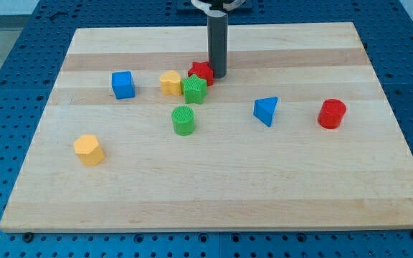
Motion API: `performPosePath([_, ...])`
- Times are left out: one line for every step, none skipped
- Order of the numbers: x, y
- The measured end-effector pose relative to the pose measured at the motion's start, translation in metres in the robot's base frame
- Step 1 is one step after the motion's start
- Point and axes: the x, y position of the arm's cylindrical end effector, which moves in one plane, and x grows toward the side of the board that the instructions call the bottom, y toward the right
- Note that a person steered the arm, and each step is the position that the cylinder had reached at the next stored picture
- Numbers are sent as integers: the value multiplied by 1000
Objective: Move the blue triangle to the center
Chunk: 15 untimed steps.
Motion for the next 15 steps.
performPosePath([0,1])
performPosePath([0,49])
performPosePath([5,137])
performPosePath([35,182])
performPosePath([70,166])
performPosePath([101,152])
performPosePath([122,129])
performPosePath([120,101])
performPosePath([120,101])
performPosePath([114,126])
performPosePath([100,126])
performPosePath([99,100])
performPosePath([99,60])
performPosePath([99,23])
performPosePath([99,24])
